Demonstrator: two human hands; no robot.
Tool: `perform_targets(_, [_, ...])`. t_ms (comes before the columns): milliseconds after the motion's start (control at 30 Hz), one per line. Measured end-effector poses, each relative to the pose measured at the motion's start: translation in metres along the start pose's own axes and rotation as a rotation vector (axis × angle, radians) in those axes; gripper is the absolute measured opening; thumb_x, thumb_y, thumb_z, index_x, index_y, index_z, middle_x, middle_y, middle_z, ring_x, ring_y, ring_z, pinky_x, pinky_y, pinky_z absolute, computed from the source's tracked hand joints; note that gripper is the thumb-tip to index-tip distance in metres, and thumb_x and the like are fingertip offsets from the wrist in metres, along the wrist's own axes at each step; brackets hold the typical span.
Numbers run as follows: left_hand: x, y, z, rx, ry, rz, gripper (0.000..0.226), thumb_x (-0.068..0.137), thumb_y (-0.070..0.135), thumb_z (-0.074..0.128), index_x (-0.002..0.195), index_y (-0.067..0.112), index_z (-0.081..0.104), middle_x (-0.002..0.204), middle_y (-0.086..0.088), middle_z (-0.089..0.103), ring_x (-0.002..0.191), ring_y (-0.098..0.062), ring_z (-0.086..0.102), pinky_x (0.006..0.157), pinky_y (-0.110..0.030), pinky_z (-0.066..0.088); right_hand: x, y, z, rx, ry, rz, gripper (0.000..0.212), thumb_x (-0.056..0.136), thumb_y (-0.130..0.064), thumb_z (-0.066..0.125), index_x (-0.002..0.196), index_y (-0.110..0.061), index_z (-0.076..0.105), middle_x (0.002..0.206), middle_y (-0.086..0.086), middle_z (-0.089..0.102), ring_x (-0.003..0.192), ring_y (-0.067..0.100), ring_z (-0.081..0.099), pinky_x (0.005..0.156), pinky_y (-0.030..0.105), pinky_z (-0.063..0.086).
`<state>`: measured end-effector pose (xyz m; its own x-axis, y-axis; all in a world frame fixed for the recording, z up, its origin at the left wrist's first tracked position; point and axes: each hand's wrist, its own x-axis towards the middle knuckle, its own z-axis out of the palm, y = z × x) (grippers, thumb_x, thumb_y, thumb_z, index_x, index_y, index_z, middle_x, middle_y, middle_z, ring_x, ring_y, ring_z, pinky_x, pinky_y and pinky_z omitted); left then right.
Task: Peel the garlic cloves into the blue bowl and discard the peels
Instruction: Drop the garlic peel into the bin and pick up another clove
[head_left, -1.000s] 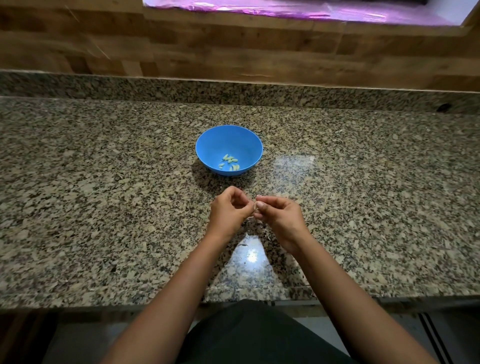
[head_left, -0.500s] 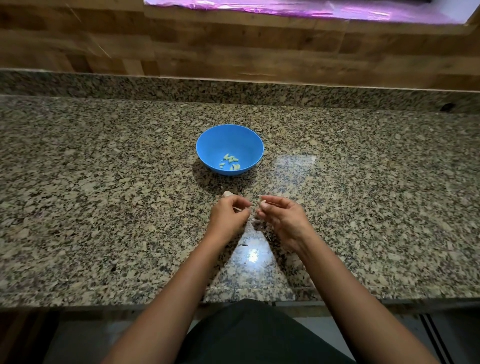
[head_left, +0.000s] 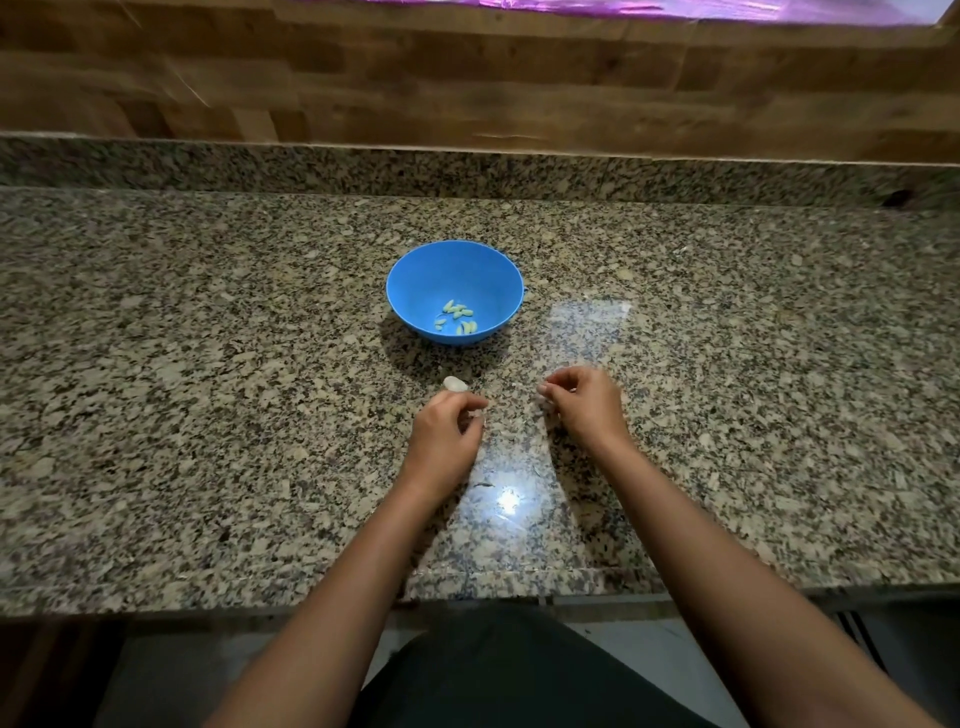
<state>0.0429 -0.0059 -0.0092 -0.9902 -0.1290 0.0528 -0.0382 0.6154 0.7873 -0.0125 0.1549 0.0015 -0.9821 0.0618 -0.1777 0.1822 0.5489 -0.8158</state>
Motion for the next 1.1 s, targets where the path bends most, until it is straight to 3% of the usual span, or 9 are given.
perform_targets(67, [-0.004,-0.007,-0.005,0.015,-0.034,-0.007,0.025,0.089,0.014,0.059,0.114,0.017,0.062,0.116,0.000,0.057,0.099,-0.009,0.054,0.088,-0.020,0.048,-0.011,0.002,0.003,-0.105,0.018,-0.089,0.020,0.087,-0.017,0.062,0.103,-0.005,0.065,0.100,0.001,0.061,0.087,0.012,0.061,0.081,0.022,0.052])
perform_targets(167, [-0.008,-0.013,-0.011,0.076,-0.179,-0.054,0.047,0.084,0.027,0.067,0.129,0.022,0.052,0.133,-0.001,0.046,0.122,-0.017,0.044,0.106,-0.037,0.040,-0.031,0.002,0.009,-0.202,-0.070,-0.173,0.032,0.085,-0.025,0.065,0.113,-0.010,0.063,0.102,-0.002,0.055,0.096,0.013,0.056,0.091,0.022,0.046])
perform_targets(300, [-0.005,-0.009,-0.008,0.218,-0.279,-0.014,0.067,0.083,0.033,0.066,0.142,0.023,0.037,0.145,0.001,0.033,0.135,-0.015,0.025,0.112,-0.034,0.023,-0.046,-0.001,0.021,-0.318,-0.169,-0.278,0.033,0.088,-0.021,0.061,0.120,-0.012,0.061,0.114,0.002,0.058,0.104,0.010,0.050,0.101,0.024,0.039])
perform_targets(467, [0.003,-0.008,-0.002,0.260,-0.243,0.102,0.042,0.091,0.022,0.058,0.131,0.013,0.053,0.132,-0.004,0.047,0.124,-0.018,0.035,0.106,-0.028,0.028,-0.051,-0.005,0.024,-0.387,-0.150,-0.369,0.021,0.089,-0.013,0.059,0.107,-0.007,0.068,0.101,0.007,0.061,0.098,0.019,0.051,0.093,0.034,0.045])
perform_targets(600, [-0.005,-0.011,0.001,0.292,-0.148,0.170,0.022,0.093,0.011,0.053,0.110,0.006,0.066,0.114,-0.005,0.058,0.110,-0.018,0.046,0.094,-0.026,0.038,-0.052,-0.003,0.023,-0.379,-0.144,-0.354,0.017,0.089,-0.009,0.058,0.102,-0.007,0.069,0.098,0.007,0.061,0.094,0.018,0.053,0.091,0.033,0.047])
perform_targets(700, [-0.013,-0.013,0.002,0.268,-0.071,0.138,0.020,0.093,0.013,0.055,0.107,0.007,0.067,0.110,-0.004,0.061,0.101,-0.012,0.050,0.090,-0.018,0.038,-0.050,-0.003,0.022,-0.280,-0.138,-0.275,0.016,0.089,-0.009,0.059,0.101,-0.008,0.069,0.100,0.006,0.065,0.094,0.015,0.057,0.091,0.029,0.049])
perform_targets(800, [-0.020,-0.012,-0.001,0.017,0.050,-0.089,0.014,0.087,0.012,0.064,0.100,0.011,0.071,0.098,0.001,0.067,0.085,-0.005,0.057,0.076,-0.010,0.043,-0.049,-0.008,0.020,-0.072,-0.175,-0.119,0.013,0.088,-0.007,0.062,0.099,-0.010,0.069,0.101,0.006,0.069,0.092,0.015,0.064,0.088,0.028,0.052])
perform_targets(933, [-0.036,-0.010,-0.016,-0.595,0.230,-0.474,0.011,0.084,0.007,0.067,0.087,0.017,0.070,0.090,0.001,0.071,0.083,-0.010,0.066,0.072,-0.019,0.052,-0.056,-0.030,0.023,0.234,-0.373,0.087,0.012,0.087,-0.003,0.061,0.082,-0.012,0.066,0.088,0.011,0.069,0.080,0.022,0.067,0.080,0.036,0.055])
perform_targets(1100, [-0.075,-0.021,-0.055,-1.028,0.546,-0.620,0.012,0.083,-0.001,0.065,0.084,0.011,0.068,0.080,-0.004,0.070,0.072,-0.010,0.066,0.064,-0.018,0.053,-0.079,-0.076,0.059,0.401,-0.648,0.241,0.009,0.087,0.007,0.055,0.094,0.007,0.061,0.076,0.011,0.062,0.066,0.016,0.060,0.063,0.021,0.055])
